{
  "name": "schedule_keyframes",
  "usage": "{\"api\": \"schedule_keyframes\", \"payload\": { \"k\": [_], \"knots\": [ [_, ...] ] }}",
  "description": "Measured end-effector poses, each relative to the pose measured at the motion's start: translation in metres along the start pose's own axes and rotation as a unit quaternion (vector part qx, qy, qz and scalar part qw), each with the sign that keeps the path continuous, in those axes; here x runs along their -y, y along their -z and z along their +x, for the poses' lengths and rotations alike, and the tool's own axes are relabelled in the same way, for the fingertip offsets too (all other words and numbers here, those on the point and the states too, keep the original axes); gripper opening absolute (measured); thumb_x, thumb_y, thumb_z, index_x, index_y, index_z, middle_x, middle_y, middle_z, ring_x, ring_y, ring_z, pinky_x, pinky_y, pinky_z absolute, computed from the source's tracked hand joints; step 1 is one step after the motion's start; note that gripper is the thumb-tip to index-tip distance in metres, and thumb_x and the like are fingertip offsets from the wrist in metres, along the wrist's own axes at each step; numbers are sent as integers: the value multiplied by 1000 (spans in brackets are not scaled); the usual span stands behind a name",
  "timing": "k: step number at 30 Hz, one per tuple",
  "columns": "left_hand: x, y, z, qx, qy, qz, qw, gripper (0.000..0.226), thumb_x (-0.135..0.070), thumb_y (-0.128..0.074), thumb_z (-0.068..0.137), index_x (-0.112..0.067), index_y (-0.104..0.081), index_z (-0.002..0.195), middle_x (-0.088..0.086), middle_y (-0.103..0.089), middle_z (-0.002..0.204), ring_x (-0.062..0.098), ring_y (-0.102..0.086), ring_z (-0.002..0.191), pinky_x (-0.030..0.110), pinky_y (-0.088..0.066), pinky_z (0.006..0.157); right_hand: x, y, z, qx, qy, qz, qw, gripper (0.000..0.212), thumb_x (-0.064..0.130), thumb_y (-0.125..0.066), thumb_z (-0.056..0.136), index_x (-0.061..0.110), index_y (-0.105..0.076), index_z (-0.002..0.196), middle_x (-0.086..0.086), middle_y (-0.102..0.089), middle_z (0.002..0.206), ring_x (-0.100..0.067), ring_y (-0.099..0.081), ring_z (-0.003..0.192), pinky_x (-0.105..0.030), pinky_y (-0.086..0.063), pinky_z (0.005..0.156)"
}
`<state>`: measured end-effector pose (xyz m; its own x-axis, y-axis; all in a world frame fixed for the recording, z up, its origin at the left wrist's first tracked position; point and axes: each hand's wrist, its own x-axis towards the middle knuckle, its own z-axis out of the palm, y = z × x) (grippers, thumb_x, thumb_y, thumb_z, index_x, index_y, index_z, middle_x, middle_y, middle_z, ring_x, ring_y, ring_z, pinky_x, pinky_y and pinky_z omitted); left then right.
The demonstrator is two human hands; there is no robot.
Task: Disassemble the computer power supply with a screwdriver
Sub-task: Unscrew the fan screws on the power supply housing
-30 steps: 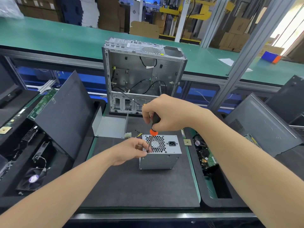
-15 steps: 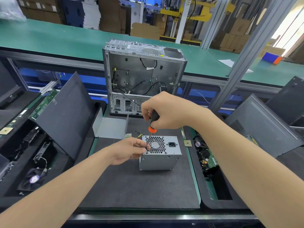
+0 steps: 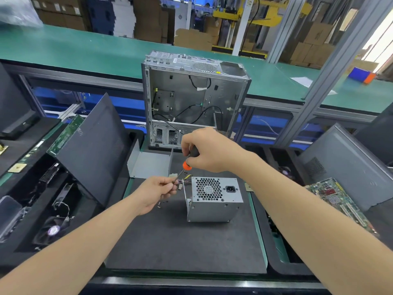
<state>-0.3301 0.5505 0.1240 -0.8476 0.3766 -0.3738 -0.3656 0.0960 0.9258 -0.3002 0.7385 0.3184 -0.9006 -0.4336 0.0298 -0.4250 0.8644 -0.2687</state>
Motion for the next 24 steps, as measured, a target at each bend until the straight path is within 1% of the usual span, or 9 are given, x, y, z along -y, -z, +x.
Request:
{"api": "schedule_keyframes", "payload": {
  "k": [3, 5, 7, 10, 13, 15, 16, 20, 24],
  "knots": [
    [10, 14, 1, -32, -4, 28, 999, 20, 2, -54, 106, -6, -72, 108, 9, -72, 99, 17, -70, 92, 23, -54, 81, -1, -18, 8, -4, -10, 16, 1000, 12, 17, -74, 83, 17, -70, 94, 7, -66, 81, -14, -58, 82, -40, -55, 76],
    [17, 22, 2, -61, -4, 57, 996, 19, 2, -56, 105, -5, -73, 111, 11, -73, 100, 18, -70, 90, 22, -55, 80, -1, -29, 12, -2, -15, 23, 1000, 10, 17, -72, 84, 17, -69, 94, 8, -64, 78, -15, -55, 85, -38, -53, 77],
    [24, 30, 1, -95, -11, 128, 987, 18, -1, -61, 102, -9, -75, 109, 9, -76, 100, 18, -70, 91, 23, -54, 82, -1, -37, 15, 2, -15, 28, 999, 10, 15, -71, 84, 16, -68, 93, 9, -61, 74, -16, -54, 83, -36, -51, 75],
    [33, 38, 0, -125, -35, 297, 946, 12, -11, -74, 95, -21, -77, 100, -7, -75, 95, 8, -68, 89, 14, -47, 79, -2, -45, 19, 13, -17, 31, 999, 9, 14, -70, 84, 15, -68, 92, 9, -60, 75, -10, -52, 74, -31, -48, 69],
    [41, 38, 4, -135, -47, 380, 914, 10, -13, -80, 89, -22, -77, 92, -9, -72, 86, 5, -66, 78, 13, -46, 73, -4, -50, 21, 17, -23, 31, 999, 9, 16, -71, 84, 17, -68, 92, 9, -62, 76, -8, -52, 74, -29, -45, 64],
    [46, 38, 7, -141, -52, 404, 902, 10, -12, -81, 87, -21, -78, 89, -12, -65, 80, 1, -60, 72, 9, -40, 65, -5, -51, 21, 17, -28, 30, 999, 8, 16, -71, 84, 18, -67, 91, 11, -61, 76, -12, -55, 78, -30, -46, 63],
    [49, 38, 9, -142, -55, 411, 899, 10, -13, -82, 86, -22, -77, 88, -13, -62, 80, -1, -57, 71, 9, -37, 64, -6, -51, 22, 18, -30, 30, 999, 8, 16, -71, 84, 19, -67, 90, 11, -61, 76, -13, -56, 79, -31, -47, 64],
    [56, 39, 16, -138, -53, 413, 899, 11, -21, -86, 85, -25, -77, 87, -5, -60, 90, 3, -55, 77, 20, -40, 72, -10, -50, 20, 21, -38, 37, 998, 9, 14, -69, 84, 22, -67, 88, 14, -61, 75, -6, -56, 80, -31, -49, 63],
    [57, 41, 21, -133, -54, 411, 900, 11, -20, -88, 83, -23, -79, 90, -7, -60, 89, 3, -57, 79, 20, -41, 74, -13, -48, 18, 16, -41, 41, 998, 8, 14, -67, 84, 21, -67, 88, 12, -62, 76, -9, -59, 79, -36, -54, 66]
  ]
}}
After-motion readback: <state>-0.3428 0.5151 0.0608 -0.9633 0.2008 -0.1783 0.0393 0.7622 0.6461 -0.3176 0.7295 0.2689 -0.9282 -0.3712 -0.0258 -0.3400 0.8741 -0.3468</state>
